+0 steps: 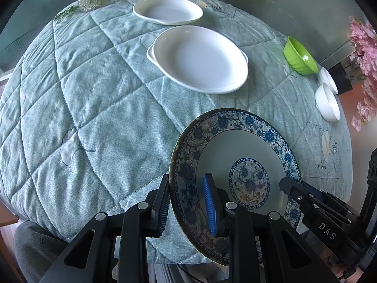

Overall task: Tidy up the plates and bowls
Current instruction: 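Lift the blue-and-white plate and carry it toward the table edge, then lower the blue-and-white plate onto the cover and open the right gripper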

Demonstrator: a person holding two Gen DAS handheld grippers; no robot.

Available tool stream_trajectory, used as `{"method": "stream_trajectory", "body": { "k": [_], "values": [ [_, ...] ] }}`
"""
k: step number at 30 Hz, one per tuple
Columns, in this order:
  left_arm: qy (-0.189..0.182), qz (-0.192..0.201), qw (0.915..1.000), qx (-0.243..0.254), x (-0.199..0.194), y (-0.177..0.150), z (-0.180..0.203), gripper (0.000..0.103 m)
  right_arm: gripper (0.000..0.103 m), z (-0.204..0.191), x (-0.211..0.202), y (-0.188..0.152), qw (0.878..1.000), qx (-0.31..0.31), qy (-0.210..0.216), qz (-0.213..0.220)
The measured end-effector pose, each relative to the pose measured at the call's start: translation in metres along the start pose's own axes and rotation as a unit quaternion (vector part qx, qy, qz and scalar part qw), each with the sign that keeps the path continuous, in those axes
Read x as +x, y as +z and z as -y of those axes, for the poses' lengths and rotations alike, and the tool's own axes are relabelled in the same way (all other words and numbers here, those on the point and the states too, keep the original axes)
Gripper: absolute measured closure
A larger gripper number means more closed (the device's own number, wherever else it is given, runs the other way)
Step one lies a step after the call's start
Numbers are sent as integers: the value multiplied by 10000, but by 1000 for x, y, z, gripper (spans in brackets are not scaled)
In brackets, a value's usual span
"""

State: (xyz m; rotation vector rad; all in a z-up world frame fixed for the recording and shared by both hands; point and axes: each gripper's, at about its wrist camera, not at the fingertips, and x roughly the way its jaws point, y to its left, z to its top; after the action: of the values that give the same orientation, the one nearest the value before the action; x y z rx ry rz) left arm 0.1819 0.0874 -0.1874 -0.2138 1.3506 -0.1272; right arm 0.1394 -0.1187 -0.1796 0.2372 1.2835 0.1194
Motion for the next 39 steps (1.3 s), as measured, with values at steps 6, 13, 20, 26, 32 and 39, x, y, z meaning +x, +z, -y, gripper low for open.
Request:
{"method": "stream_trajectory", "body": {
  "k": [6, 13, 20, 26, 32, 39],
  "values": [
    [73, -35, 9998, -176, 10, 3, -12, 79, 71, -6, 12, 2, 10000, -49, 63, 14],
    [-81, -114, 9995, -274, 23, 5, -19, 79, 55, -6, 23, -4, 9997, -73, 200, -134],
    [148, 528, 9983, -190, -30, -7, -15, 40, 17, -2, -18, -7, 9989, -302, 81, 350],
    [725, 1715, 9818, 374, -102, -28, 21, 7, 1, 12, -67, -10, 9965, -414, -328, 644],
    [809, 1866, 9769, 654, -139, -48, 50, 4, 1, 24, -103, -18, 9980, -318, -537, 114],
    [728, 1510, 9847, 476, -138, -57, 55, 4, 1, 33, -181, -10, 9970, 29, -772, 98]
  ]
}}
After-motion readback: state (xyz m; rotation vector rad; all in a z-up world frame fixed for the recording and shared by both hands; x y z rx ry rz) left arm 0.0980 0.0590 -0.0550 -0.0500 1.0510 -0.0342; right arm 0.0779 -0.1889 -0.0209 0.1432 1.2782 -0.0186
